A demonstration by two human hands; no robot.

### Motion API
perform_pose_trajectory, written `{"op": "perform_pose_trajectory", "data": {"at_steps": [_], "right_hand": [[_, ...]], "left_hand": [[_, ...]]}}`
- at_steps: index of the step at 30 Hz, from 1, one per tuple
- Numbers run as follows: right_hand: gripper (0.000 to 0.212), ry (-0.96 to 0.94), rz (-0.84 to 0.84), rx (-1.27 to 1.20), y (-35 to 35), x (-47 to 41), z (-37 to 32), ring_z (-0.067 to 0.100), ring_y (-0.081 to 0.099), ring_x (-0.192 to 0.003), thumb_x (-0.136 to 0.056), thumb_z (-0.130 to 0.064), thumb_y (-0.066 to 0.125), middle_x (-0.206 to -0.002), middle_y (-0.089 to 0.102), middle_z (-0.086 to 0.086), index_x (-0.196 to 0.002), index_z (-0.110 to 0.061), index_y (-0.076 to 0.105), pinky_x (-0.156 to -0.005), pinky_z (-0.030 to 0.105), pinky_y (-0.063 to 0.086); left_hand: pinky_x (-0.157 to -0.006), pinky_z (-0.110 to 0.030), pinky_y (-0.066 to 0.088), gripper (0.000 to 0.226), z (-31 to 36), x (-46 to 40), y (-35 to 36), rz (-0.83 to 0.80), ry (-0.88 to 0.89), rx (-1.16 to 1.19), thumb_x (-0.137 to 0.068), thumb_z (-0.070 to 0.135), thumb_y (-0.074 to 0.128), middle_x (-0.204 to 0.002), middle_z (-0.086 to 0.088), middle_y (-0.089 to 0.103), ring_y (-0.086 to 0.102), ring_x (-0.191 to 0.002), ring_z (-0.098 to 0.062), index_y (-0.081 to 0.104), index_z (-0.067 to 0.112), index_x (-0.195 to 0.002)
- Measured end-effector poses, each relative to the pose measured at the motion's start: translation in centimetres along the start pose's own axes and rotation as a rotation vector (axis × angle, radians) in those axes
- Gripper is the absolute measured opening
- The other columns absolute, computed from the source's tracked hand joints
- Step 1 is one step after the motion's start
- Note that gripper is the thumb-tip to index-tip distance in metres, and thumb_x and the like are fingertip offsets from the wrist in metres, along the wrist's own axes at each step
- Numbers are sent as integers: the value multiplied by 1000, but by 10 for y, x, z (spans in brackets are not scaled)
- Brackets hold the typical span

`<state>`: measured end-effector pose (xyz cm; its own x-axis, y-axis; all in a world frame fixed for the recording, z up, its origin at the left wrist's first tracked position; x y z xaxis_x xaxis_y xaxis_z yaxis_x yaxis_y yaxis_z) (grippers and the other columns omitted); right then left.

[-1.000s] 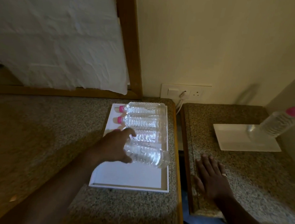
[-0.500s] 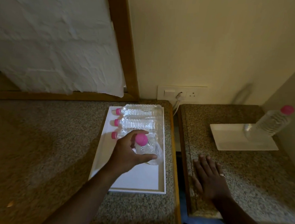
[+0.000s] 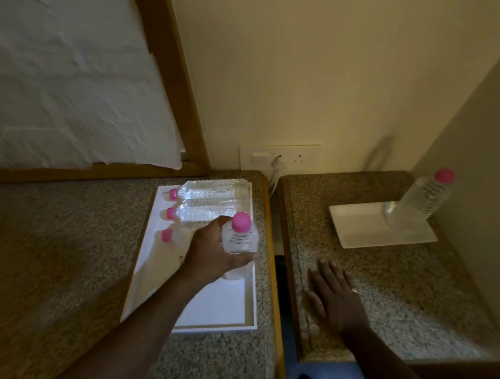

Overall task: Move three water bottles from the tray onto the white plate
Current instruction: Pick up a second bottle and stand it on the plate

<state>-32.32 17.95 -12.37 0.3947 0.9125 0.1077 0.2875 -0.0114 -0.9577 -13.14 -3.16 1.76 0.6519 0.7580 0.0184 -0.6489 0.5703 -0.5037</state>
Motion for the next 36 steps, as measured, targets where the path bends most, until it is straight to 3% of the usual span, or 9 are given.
{"op": "perform_pose_trajectory", "data": {"at_steps": [5,9,15,16,18,21,24,30,36], "right_hand": [[63,68,11,18,-11,12,32,40,34,-138,-97,-53,30,-150,41,17,-141,-12,49,-111,56,22],[69,137,13,29,-16,20,76,35,24,-143,-96,-61,28,-155,31,15,-148,-16,40,-114,50,10],[75,202,13,41,-27,25,128,38,17,-145,-95,-66,26,-158,24,17,-149,-15,37,-114,57,12],[74,206,15,47,-30,27,140,39,18,-145,-95,-65,26,-158,24,17,-149,-15,37,-114,58,12],[72,169,32,72,-31,30,152,39,18,-145,-97,-64,28,-159,22,16,-150,-16,35,-115,58,12],[69,131,83,60,-29,37,168,34,13,-147,-98,-62,30,-161,15,12,-151,-19,31,-117,54,8],[67,107,122,30,-25,36,171,34,14,-147,-97,-61,35,-161,17,12,-150,-20,33,-117,55,10],[66,96,142,-3,-22,35,174,36,18,-146,-95,-60,38,-160,21,14,-147,-18,38,-114,60,17],[66,96,168,5,-24,37,173,33,14,-147,-96,-59,40,-160,21,14,-147,-17,39,-114,58,17]], "left_hand": [[-69,-26,59,60,41,-18,7,-10,47,-37,-50,44,92,-90,15,74,69,-83,2,61,37,-101],[-63,-5,48,51,96,-42,42,-25,153,25,-50,40,93,-87,33,70,67,-81,8,63,52,-91],[-76,-28,57,60,137,-97,152,-137,178,100,-59,25,92,-102,0,74,70,-92,-12,65,14,-110],[-75,-24,56,64,141,-107,174,-155,182,91,-58,27,92,-105,-2,73,69,-93,-13,63,13,-113],[-68,-10,51,68,144,-123,202,-148,183,65,-56,34,92,-103,1,71,67,-88,-8,62,15,-114],[-74,-24,55,64,146,-144,240,-141,171,65,-54,38,93,-99,2,72,68,-89,-12,61,21,-107],[-63,-7,47,59,146,-157,263,-132,171,84,-52,42,92,-92,15,69,66,-85,1,59,31,-100],[-58,-4,45,59,135,-161,288,-137,134,57,-52,40,93,-91,19,68,63,-80,13,60,38,-102],[-69,-27,51,64,122,-159,296,-132,124,-11,-54,40,93,-99,1,70,65,-88,-14,61,24,-107]]}}
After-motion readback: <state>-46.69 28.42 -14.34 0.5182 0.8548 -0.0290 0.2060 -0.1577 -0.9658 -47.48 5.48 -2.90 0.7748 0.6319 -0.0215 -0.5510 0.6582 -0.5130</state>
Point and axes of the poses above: each hand's wrist, its own x-axis away from the middle knuckle, its own y-axis out of the palm, z = x × y, the point moved 5 cm from there along -x, towards the middle knuckle
